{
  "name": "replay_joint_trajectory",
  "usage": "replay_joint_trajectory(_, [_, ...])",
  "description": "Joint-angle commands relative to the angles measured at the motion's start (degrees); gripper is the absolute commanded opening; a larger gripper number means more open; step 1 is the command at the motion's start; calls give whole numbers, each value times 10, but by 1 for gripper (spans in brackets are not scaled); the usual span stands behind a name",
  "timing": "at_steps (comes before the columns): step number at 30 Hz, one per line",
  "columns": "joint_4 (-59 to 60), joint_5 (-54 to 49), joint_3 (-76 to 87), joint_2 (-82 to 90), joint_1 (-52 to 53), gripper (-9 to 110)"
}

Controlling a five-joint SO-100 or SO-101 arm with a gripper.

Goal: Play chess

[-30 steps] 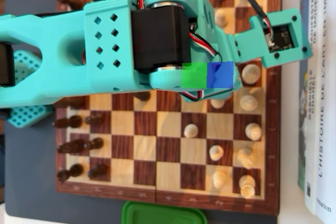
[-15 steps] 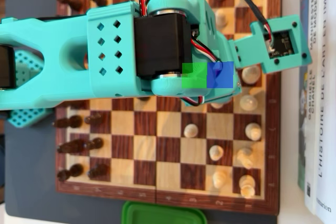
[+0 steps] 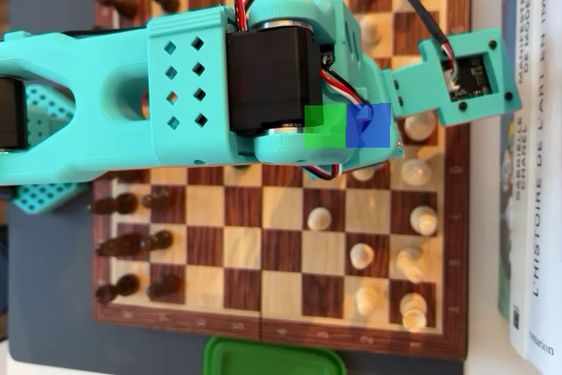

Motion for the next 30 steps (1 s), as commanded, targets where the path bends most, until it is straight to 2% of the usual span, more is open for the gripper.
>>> replay_joint_trajectory(1, [-5, -3, -23, 6, 4, 12])
replay_joint_trajectory(9, [-8, -18, -25, 6, 4, 4])
replay_joint_trajectory(30, [-7, -26, -27, 13, 2, 4])
